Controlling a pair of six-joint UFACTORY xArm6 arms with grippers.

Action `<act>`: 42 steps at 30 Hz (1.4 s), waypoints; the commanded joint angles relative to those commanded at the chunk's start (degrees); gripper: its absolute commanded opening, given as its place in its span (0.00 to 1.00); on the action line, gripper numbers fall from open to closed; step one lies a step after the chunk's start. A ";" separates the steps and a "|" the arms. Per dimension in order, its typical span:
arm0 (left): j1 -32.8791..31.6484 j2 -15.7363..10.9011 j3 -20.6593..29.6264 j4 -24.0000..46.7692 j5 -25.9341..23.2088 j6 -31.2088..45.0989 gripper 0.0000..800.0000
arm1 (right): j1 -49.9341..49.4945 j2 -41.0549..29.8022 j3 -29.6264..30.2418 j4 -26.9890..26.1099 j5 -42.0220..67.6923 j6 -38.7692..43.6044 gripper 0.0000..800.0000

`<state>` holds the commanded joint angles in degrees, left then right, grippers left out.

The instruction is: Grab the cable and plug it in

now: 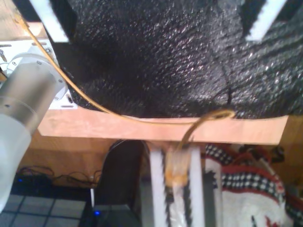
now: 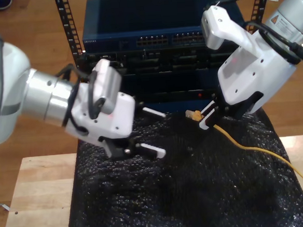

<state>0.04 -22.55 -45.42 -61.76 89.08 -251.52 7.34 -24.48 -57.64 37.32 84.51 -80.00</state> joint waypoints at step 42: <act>-0.62 0.44 -3.52 -4.92 0.88 -4.04 0.67 | 5.71 1.32 -0.35 0.00 -5.27 2.02 0.01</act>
<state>-0.57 -22.11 -48.93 -66.68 89.96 -255.56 13.05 -23.16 -57.99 37.32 79.23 -77.98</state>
